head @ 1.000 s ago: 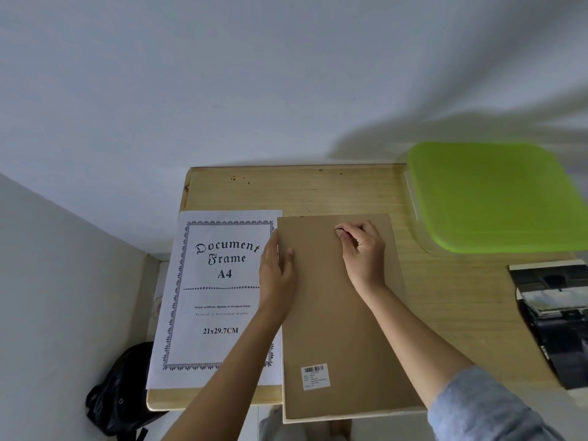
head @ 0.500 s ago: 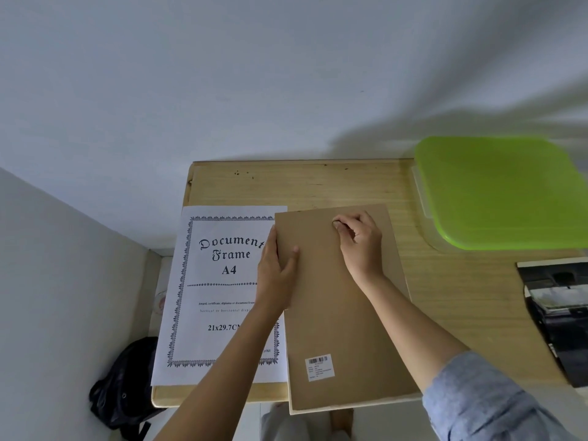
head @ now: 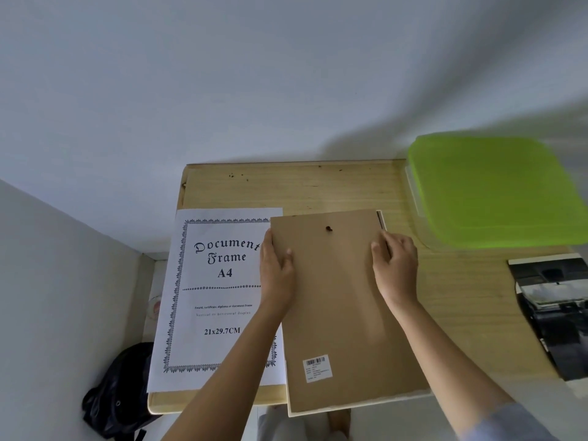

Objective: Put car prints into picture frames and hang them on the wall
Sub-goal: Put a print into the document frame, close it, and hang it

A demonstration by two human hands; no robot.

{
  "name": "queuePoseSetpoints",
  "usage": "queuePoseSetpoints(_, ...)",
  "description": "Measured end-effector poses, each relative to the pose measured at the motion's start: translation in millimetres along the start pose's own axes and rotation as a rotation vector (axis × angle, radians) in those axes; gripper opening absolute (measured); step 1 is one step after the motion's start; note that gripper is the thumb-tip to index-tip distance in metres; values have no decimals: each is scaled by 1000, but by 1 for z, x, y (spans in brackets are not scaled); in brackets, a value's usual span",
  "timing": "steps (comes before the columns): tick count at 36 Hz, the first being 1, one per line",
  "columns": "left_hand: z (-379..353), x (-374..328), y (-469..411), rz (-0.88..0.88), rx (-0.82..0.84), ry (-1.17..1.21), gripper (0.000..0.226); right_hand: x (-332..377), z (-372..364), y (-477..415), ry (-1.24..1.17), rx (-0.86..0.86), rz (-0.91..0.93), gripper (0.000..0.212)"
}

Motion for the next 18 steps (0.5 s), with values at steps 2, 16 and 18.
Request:
queuePoseSetpoints(2, 0, 0, -1, 0, 0, 12, 56, -8, 1, 3, 2, 25, -18, 36)
queuePoseSetpoints(16, 5, 0, 1, -23, -29, 66, 53, -28, 9, -9, -222, 57, -255, 31)
queuePoseSetpoints(18, 6, 1, 0, -28, -25, 45, 53, -31, 7, -9, -281, 79, -270, 30)
Point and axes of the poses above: each hand's wrist, its own y-axis away from the middle knuckle, its own z-axis out of the back of the hand, x = y × z, the point moved 10 cm from there along -y, towards the middle knuckle, and after that the axes turned 4 degrees about -z, right-handed, at the moved point
